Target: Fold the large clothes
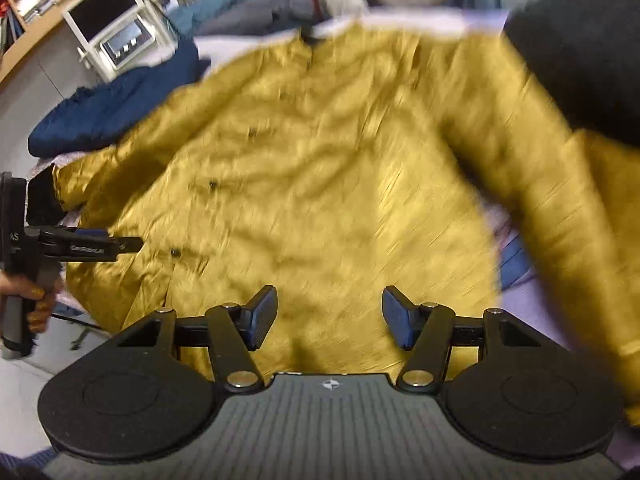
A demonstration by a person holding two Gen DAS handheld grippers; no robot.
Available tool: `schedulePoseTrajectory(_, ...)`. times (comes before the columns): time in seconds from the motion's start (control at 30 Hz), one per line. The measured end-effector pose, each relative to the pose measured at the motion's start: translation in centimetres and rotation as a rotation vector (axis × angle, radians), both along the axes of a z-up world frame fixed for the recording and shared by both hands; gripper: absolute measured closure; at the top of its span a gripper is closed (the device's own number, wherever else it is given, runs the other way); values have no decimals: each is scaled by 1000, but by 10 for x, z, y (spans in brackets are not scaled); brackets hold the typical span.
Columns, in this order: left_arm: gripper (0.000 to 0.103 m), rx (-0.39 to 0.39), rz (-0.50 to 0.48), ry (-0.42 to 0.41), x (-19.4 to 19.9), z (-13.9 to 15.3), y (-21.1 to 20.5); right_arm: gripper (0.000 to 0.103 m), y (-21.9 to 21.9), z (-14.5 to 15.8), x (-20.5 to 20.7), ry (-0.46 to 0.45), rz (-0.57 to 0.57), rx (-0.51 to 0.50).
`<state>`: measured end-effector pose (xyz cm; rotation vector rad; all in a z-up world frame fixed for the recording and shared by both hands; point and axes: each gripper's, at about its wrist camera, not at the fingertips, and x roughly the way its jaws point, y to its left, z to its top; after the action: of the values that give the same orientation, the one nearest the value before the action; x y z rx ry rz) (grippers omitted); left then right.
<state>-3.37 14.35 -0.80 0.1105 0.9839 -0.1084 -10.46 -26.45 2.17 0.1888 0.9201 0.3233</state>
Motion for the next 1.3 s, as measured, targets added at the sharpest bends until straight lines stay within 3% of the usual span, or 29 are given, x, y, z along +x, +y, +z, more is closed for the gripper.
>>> schedulePoseTrajectory(0.13,0,-88,-62,-41,0,17,-25,35,-23,21,-22,-76,24,-234)
schedulePoseTrajectory(0.27,0,-74,-119,-33,5,10,-61,34,-44,17,-38,-45,9,-489)
schedulePoseTrajectory(0.37,0,-57,-156,8,5,1,-83,36,-53,2,-47,-8,31,-582)
schedulePoseTrajectory(0.57,0,-61,-218,23,-4,-4,-104,40,-27,-34,-45,-9,155,-765)
schedulePoseTrajectory(0.67,0,-68,-204,25,-6,-4,-102,62,-27,-51,-38,4,182,-854)
schedulePoseTrajectory(0.7,0,-69,-194,27,-6,-5,-99,76,-29,-54,-36,8,184,-870)
schedulePoseTrajectory(0.73,0,-69,-186,30,-6,-6,-97,79,-33,-54,-33,16,182,-851)
schedulePoseTrajectory(0.83,0,-78,-167,38,-5,-8,-89,92,-50,-30,-21,71,115,-628)
schedulePoseTrajectory(0.97,0,-96,-167,41,-3,-11,-88,95,-102,33,0,90,-7,16)
schedulePoseTrajectory(1.03,0,-101,-177,37,-1,-11,-91,96,-123,63,12,52,-30,249)
schedulePoseTrajectory(1.17,0,-108,-202,14,3,-6,-101,97,-155,114,42,-59,-31,627)
schedulePoseTrajectory(1.3,0,-129,-200,9,7,-4,-106,97,-186,149,80,-160,-56,885)
